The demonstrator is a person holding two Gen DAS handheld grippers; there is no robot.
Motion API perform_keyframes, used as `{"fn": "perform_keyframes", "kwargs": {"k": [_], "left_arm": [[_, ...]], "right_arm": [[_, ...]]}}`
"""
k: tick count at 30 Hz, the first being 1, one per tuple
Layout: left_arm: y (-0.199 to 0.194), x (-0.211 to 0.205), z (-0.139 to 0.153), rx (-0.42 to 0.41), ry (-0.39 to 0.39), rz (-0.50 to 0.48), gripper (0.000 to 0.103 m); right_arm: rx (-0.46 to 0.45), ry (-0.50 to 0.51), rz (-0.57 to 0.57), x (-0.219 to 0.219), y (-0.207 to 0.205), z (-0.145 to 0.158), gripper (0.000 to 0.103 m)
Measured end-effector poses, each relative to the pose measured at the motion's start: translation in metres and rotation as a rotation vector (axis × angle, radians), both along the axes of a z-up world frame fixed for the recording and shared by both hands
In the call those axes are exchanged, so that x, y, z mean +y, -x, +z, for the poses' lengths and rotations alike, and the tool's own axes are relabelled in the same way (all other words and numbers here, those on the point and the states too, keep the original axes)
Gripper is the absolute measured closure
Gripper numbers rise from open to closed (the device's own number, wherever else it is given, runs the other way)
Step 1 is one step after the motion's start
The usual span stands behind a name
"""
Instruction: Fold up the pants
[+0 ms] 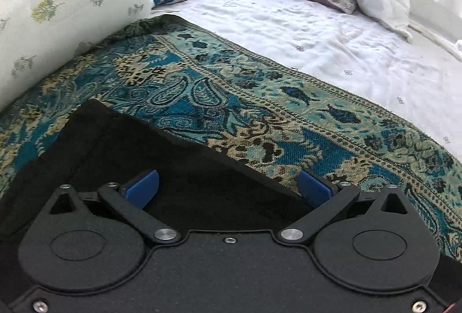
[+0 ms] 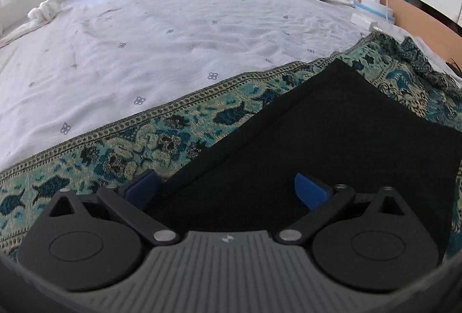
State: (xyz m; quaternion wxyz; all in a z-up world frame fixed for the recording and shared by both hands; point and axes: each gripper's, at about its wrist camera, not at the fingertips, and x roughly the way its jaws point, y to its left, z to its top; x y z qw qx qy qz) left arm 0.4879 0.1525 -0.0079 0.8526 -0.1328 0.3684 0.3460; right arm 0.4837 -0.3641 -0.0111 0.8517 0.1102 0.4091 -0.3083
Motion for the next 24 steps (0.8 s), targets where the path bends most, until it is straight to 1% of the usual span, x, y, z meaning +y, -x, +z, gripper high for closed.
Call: {"fn": "perform_keyframes", "kwargs": {"k": [1,2,3,4,5,6,7,8,9,11,12,15,17,20,24], "left_arm": [[0.001,0.001,0.0,0.001,-0.004,-0.015,0.0],[0.002,0.001,0.001,0.002,-0.009,-0.033,0.005],[0.005,0.001,0.002,-0.003,-0.013,-0.047,0.017],[0.009,0.0,0.005,-0.013,-0.015,-0.061,0.025],[0.014,-0.001,0.008,-0.02,-0.017,-0.073,0.043],[0.018,-0.003,0.012,-0.022,-0.028,-0.084,0.069],[0.023,-0.004,0.016,-0.024,-0.03,-0.096,0.081],[0.028,-0.002,0.019,-0.029,-0.009,-0.105,0.093],[0.034,0.0,0.023,-0.039,0.016,-0.107,0.1],[0.049,0.006,0.032,-0.064,0.07,-0.106,0.101],[0.057,0.008,0.036,-0.073,0.079,-0.115,0.101],[0.09,0.011,0.052,-0.107,0.077,-0.168,0.101],[0.114,0.015,0.06,-0.121,0.094,-0.201,0.101],[0.159,0.022,0.067,-0.146,0.124,-0.241,0.101],[0.226,0.028,0.071,-0.18,0.126,-0.285,0.101]], "right_arm": [[-0.008,-0.013,-0.006,-0.002,0.002,0.001,0.007],[-0.011,-0.011,-0.008,-0.002,0.004,0.004,0.013],[-0.011,-0.004,-0.008,-0.002,0.006,0.006,0.025],[-0.012,0.003,-0.015,-0.002,0.009,0.01,0.033],[-0.003,0.015,-0.034,-0.002,0.013,0.013,0.055],[0.003,0.016,-0.044,-0.004,0.017,0.017,0.07],[-0.005,-0.009,-0.034,-0.007,0.021,0.021,0.077],[-0.004,-0.032,-0.024,-0.009,0.026,0.025,0.091],[-0.006,-0.048,-0.028,-0.011,0.032,0.029,0.095],[-0.03,-0.068,-0.045,-0.016,0.049,0.041,0.099],[-0.048,-0.076,-0.043,-0.019,0.058,0.047,0.099],[-0.104,-0.101,-0.023,-0.03,0.095,0.064,0.099],[-0.133,-0.122,-0.007,-0.037,0.125,0.075,0.099],[-0.183,-0.164,0.021,-0.048,0.18,0.086,0.099],[-0.228,-0.237,0.021,-0.064,0.261,0.092,0.098]]}}
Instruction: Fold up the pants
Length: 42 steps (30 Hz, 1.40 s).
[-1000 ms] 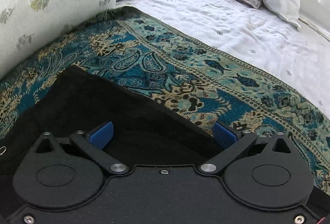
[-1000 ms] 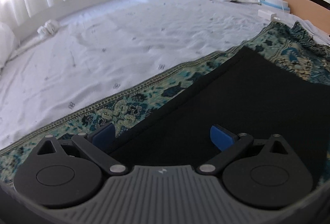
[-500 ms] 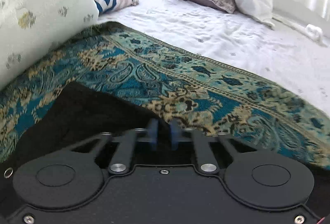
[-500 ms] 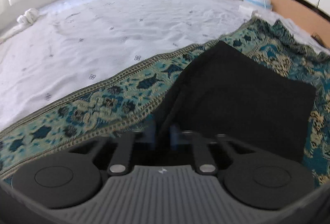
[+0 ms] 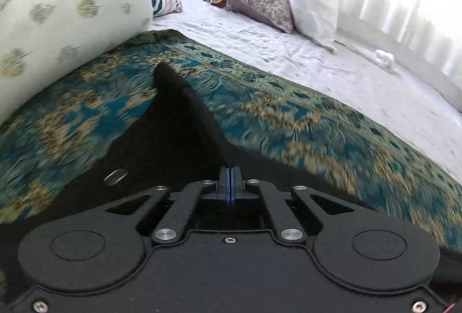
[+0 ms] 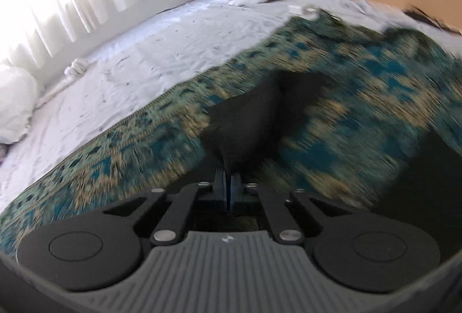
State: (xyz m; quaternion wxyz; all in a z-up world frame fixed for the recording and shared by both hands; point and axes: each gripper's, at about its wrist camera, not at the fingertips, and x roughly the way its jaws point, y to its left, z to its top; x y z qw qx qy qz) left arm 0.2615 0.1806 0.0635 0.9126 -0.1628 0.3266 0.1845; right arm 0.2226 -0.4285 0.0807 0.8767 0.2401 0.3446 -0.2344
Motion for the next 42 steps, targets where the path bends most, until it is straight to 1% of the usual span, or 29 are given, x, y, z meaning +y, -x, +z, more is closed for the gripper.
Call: {"fn": "perform_keyframes", "kwargs": {"k": [3,5,6,8,10,11,12,13,14,15,18,19,22,24,26,27,28,29,30,31,33,35,37,39,42], "left_arm": [[0.05,0.0,0.005,-0.037,-0.033,-0.026,0.101],[0.08,0.001,0.01,-0.067,-0.057,-0.027,0.101],[0.091,0.003,0.011,-0.078,-0.063,-0.032,0.101],[0.108,0.003,0.01,-0.072,-0.075,-0.05,0.101],[0.115,0.003,0.007,-0.058,-0.072,-0.053,0.101],[0.118,0.002,0.006,-0.054,-0.069,-0.051,0.101],[0.12,0.002,0.005,-0.053,-0.068,-0.05,0.101],[0.12,-0.001,0.003,-0.054,-0.071,-0.048,0.101],[0.121,-0.002,0.003,-0.055,-0.077,-0.045,0.101],[0.12,-0.004,0.002,-0.053,-0.083,-0.042,0.101],[0.116,-0.006,-0.002,-0.036,-0.083,-0.031,0.101],[0.115,-0.007,-0.003,-0.031,-0.085,-0.027,0.101],[0.113,-0.007,-0.006,-0.02,-0.094,-0.022,0.101],[0.11,-0.006,-0.008,-0.012,-0.099,-0.017,0.101],[0.107,-0.006,-0.009,-0.002,-0.101,-0.009,0.101],[0.105,-0.005,-0.009,0.002,-0.099,-0.005,0.101],[0.104,-0.005,-0.009,0.004,-0.094,0.001,0.101],[0.103,-0.005,-0.008,0.0,-0.088,0.005,0.101],[0.104,-0.005,-0.004,-0.011,-0.088,0.005,0.101],[0.106,-0.006,0.0,-0.026,-0.094,0.0,0.101],[0.113,-0.007,0.008,-0.06,-0.095,-0.018,0.101],[0.123,-0.008,0.015,-0.08,-0.1,-0.035,0.101],[0.135,-0.009,0.019,-0.091,-0.099,-0.042,0.101],[0.148,-0.007,0.019,-0.098,-0.087,-0.044,0.101],[0.166,-0.008,0.012,-0.088,-0.097,-0.046,0.101]], "right_arm": [[-0.021,-0.015,-0.034,-0.008,0.057,0.001,0.1],[-0.022,0.067,-0.088,-0.014,0.094,0.005,0.101],[-0.022,0.091,-0.102,-0.018,0.108,0.006,0.101],[-0.033,0.055,-0.082,-0.029,0.132,0.004,0.1],[-0.086,-0.005,-0.053,-0.039,0.149,0.002,0.093],[-0.115,-0.023,-0.031,-0.042,0.155,0.001,0.085],[-0.135,-0.02,-0.019,-0.041,0.157,0.0,0.072],[-0.148,-0.001,0.011,-0.037,0.155,0.0,0.06],[-0.145,0.027,0.043,-0.032,0.151,0.0,0.035],[-0.137,0.063,0.077,-0.026,0.145,-0.001,0.022],[-0.072,0.202,0.154,-0.007,0.115,-0.008,0.016],[-0.049,0.237,0.176,-0.001,0.103,-0.012,0.015],[0.013,0.295,0.217,0.011,0.068,-0.026,0.014],[0.074,0.344,0.235,0.017,0.041,-0.04,0.013],[0.148,0.381,0.226,0.019,0.015,-0.055,0.014],[0.163,0.379,0.213,0.017,0.008,-0.06,0.027],[0.152,0.361,0.181,0.012,0.004,-0.061,0.044],[0.148,0.349,0.122,0.008,0.002,-0.057,0.081],[0.156,0.353,0.058,0.004,0.001,-0.051,0.096],[0.128,0.336,0.009,-0.002,0.007,-0.041,0.096],[0.024,0.298,-0.03,-0.013,0.029,-0.023,0.096],[-0.042,0.321,-0.081,-0.019,0.059,-0.01,0.096],[-0.081,0.319,-0.111,-0.025,0.092,-0.004,0.096],[-0.102,0.296,-0.137,-0.033,0.128,-0.003,0.097],[-0.073,0.248,-0.168,-0.048,0.169,-0.014,0.098]]}}
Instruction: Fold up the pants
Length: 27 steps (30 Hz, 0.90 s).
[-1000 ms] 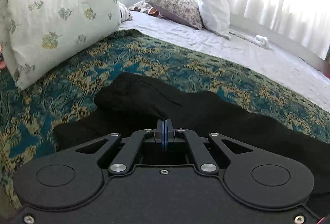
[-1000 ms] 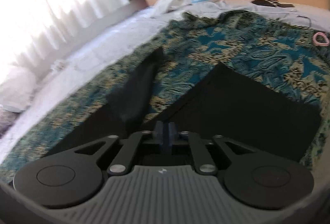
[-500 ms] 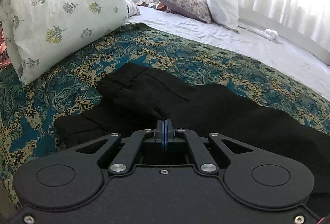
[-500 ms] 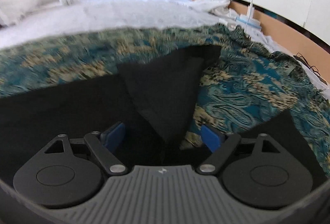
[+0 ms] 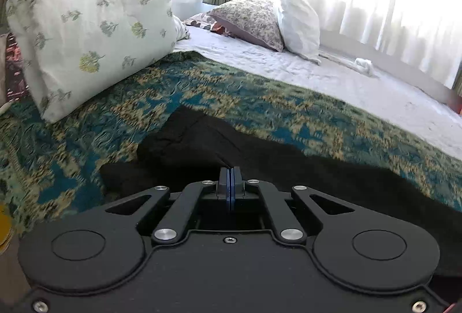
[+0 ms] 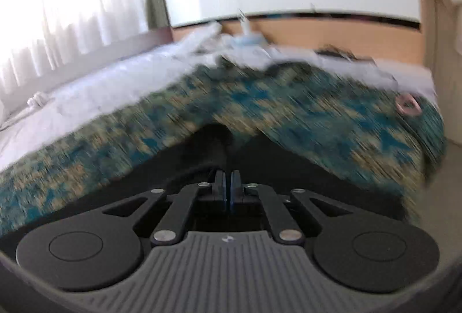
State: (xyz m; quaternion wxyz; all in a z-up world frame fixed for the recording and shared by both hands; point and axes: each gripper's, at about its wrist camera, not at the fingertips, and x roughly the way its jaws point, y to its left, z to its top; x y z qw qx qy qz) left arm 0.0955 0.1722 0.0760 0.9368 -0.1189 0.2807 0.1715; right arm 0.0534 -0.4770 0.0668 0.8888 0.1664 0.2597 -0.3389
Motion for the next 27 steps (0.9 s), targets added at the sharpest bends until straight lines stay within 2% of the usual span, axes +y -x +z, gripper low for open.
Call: {"fn": "perform_keyframes", "kwargs": {"k": [4,7,10,11,13,14,15,16,18,23,27], "left_arm": [[0.019,-0.003,-0.014,0.033,-0.015,-0.002,0.101],[0.032,-0.002,-0.021,0.043,-0.052,0.019,0.101],[0.038,-0.001,-0.029,0.07,-0.057,0.003,0.101],[0.039,-0.002,-0.031,0.073,-0.065,-0.002,0.101],[0.039,-0.005,-0.034,0.073,-0.072,-0.003,0.1],[0.038,-0.005,-0.035,0.074,-0.064,-0.001,0.1],[0.036,-0.005,-0.036,0.076,-0.054,0.002,0.1],[0.035,-0.004,-0.037,0.078,-0.049,0.003,0.1],[0.034,-0.002,-0.038,0.083,-0.044,0.004,0.1],[0.032,0.002,-0.042,0.098,-0.039,0.003,0.1],[0.03,0.001,-0.044,0.108,-0.046,0.004,0.1]], "right_arm": [[0.053,-0.017,-0.068,-0.012,0.037,-0.02,0.1],[0.06,-0.006,-0.131,-0.02,0.063,-0.023,0.1],[0.027,-0.027,-0.106,-0.031,0.077,-0.019,0.1],[0.005,-0.043,-0.07,-0.033,0.079,-0.017,0.097],[-0.055,-0.067,-0.016,-0.034,0.084,-0.014,0.083],[-0.074,-0.072,0.009,-0.033,0.084,-0.013,0.057],[-0.085,-0.076,0.034,-0.032,0.081,-0.014,0.036],[-0.095,-0.072,0.061,-0.029,0.078,-0.015,0.029],[-0.07,-0.021,0.098,-0.021,0.072,-0.017,0.027],[0.099,0.174,0.167,0.0,0.042,-0.033,0.022],[0.131,0.199,0.204,-0.005,0.018,-0.038,0.019]]}}
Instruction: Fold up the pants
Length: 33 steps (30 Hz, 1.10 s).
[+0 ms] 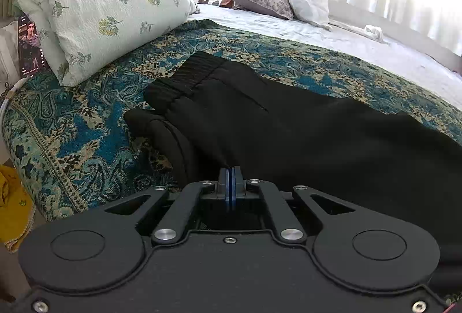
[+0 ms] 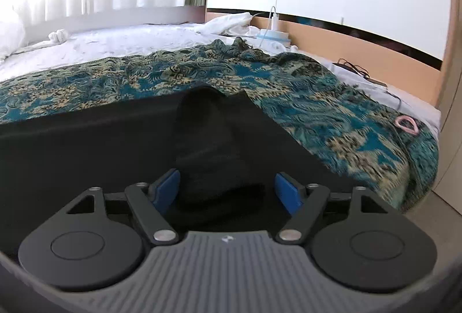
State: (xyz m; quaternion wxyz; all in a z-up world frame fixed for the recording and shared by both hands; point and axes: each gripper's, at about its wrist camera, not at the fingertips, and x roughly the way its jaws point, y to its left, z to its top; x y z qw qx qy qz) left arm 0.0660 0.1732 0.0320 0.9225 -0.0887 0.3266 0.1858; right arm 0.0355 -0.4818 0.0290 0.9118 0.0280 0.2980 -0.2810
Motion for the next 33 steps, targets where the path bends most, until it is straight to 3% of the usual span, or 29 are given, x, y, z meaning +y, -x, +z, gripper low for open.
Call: {"fn": "perform_keyframes", "kwargs": {"k": [2,3,4,5,6,7,11,15,19,23,24,26,28,30,33], "left_arm": [[-0.002,0.0,0.0,0.002,-0.002,0.002,0.1],[-0.002,0.0,0.0,0.001,-0.001,0.005,0.1],[-0.003,0.0,0.0,0.001,0.001,0.008,0.1],[-0.003,0.0,0.001,0.0,0.002,0.012,0.1],[-0.004,0.0,0.002,-0.004,0.001,0.018,0.1],[-0.003,0.001,0.005,-0.011,-0.006,0.022,0.1],[0.005,0.003,0.021,-0.049,-0.019,0.024,0.1],[0.013,0.004,0.024,-0.041,-0.078,0.029,0.101],[0.013,0.009,0.013,-0.001,-0.042,0.009,0.101],[0.015,0.008,0.009,-0.014,0.008,-0.02,0.099],[0.015,0.007,0.009,-0.021,0.018,-0.024,0.096],[0.015,0.009,0.01,-0.035,0.044,-0.034,0.094],[0.016,0.014,0.013,-0.057,0.074,-0.044,0.084],[0.017,0.018,0.015,-0.083,0.091,-0.044,0.063],[0.013,0.025,0.018,-0.109,0.097,-0.061,0.056]], "right_arm": [[0.008,-0.041,0.001,-0.008,-0.011,0.001,0.024],[0.011,-0.066,0.0,-0.013,-0.014,0.002,0.041],[0.004,-0.089,0.0,-0.017,-0.016,0.003,0.051],[-0.004,-0.098,-0.015,-0.021,-0.016,0.006,0.076],[-0.01,-0.106,-0.049,-0.024,-0.016,0.01,0.09],[-0.023,-0.116,-0.088,-0.027,-0.013,0.013,0.091],[-0.125,-0.143,-0.16,-0.032,0.017,0.032,0.092],[-0.129,-0.128,-0.215,-0.033,0.043,0.031,0.091],[-0.099,-0.174,-0.249,-0.044,0.053,0.011,0.091],[-0.18,-0.174,-0.246,-0.046,0.058,0.014,0.088],[-0.168,-0.187,-0.268,-0.052,0.057,0.01,0.076],[-0.183,-0.25,-0.299,-0.065,0.058,0.005,0.075],[-0.198,-0.233,-0.296,-0.062,0.059,0.011,0.066],[-0.223,-0.201,-0.291,-0.053,0.063,0.016,0.041],[-0.244,-0.145,-0.296,-0.041,0.068,0.026,0.03]]}}
